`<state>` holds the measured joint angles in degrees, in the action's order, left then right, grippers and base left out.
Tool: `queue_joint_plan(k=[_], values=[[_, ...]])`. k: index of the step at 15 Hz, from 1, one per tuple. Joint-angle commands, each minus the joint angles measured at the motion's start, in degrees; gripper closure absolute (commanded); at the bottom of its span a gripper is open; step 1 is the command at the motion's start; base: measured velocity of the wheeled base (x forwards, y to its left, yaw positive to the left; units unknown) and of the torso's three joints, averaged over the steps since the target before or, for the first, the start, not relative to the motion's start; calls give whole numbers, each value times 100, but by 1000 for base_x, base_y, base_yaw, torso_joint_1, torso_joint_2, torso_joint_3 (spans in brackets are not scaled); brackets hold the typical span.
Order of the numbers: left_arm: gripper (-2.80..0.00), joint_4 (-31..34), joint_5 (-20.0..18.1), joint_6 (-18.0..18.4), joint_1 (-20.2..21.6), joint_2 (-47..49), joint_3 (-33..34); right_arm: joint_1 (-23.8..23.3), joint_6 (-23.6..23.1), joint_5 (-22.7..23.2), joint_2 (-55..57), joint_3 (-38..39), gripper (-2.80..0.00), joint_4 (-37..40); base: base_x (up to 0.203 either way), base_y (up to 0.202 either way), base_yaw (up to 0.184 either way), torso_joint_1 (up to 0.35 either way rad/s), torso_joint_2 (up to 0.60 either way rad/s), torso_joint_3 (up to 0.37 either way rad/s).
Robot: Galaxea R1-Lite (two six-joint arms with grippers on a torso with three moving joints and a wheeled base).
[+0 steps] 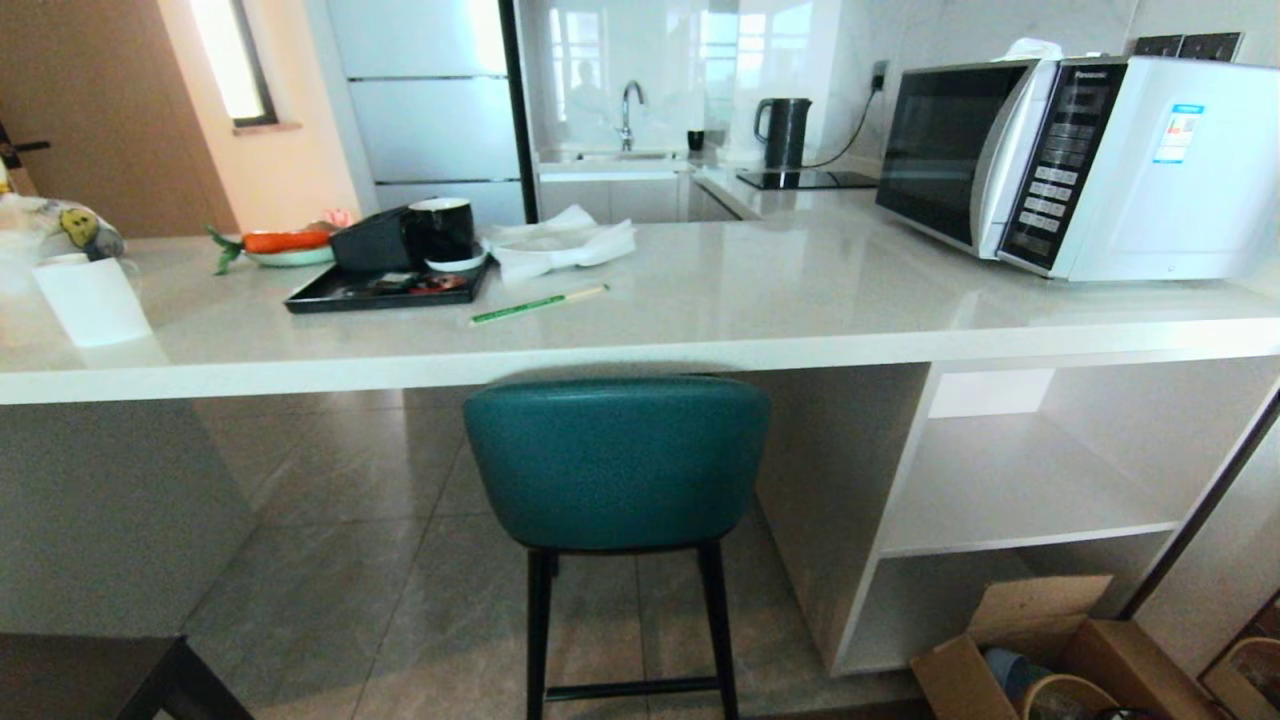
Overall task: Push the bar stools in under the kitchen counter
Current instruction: Pull the blue chair out from under the dining table
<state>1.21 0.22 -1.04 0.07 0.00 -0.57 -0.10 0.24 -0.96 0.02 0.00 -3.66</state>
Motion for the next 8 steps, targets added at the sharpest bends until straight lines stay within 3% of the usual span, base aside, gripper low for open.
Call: queue_joint_plan(k=[1, 8], values=[[0, 2, 4, -2, 1, -7, 2, 1, 2, 0, -2, 141, 0, -3, 202, 0, 1, 1, 9, 0], [0, 2, 4, -2, 1, -9, 3, 1, -2, 12, -2, 141, 0, -12, 195, 0, 1, 1, 1, 2]])
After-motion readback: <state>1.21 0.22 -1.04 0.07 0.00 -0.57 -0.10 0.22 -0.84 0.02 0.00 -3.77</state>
